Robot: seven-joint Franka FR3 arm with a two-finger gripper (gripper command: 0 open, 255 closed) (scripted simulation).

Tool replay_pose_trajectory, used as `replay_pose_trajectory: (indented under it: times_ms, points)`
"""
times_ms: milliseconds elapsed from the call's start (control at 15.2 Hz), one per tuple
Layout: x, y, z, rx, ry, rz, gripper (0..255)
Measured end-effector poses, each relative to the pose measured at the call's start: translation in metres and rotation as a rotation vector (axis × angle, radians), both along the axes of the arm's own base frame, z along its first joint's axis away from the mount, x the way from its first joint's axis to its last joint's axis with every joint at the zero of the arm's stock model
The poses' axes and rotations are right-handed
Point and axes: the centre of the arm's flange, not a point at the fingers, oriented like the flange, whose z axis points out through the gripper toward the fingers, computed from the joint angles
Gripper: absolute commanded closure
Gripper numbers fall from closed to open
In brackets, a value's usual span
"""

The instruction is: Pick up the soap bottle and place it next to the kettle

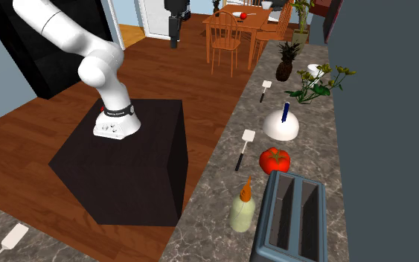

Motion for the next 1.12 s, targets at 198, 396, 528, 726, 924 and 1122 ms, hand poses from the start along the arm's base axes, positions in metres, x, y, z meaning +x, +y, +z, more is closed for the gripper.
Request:
replay_pose_trajectory:
  times_ms: [198,396,528,726,924,1122]
  points:
    - [0.004,-0.01,-0.008,0.001,-0.004,-0.002,0]
    - [0.018,-0.039,-0.027,0.004,-0.015,-0.008,0]
    - [0.028,-0.062,-0.039,0.006,-0.023,-0.011,0]
    - [0.041,-0.089,-0.06,0.008,-0.036,-0.016,0]
    - [0.06,-0.118,-0.079,0.01,-0.048,-0.021,0]
    - [0.074,-0.148,-0.099,0.013,-0.06,-0.027,0]
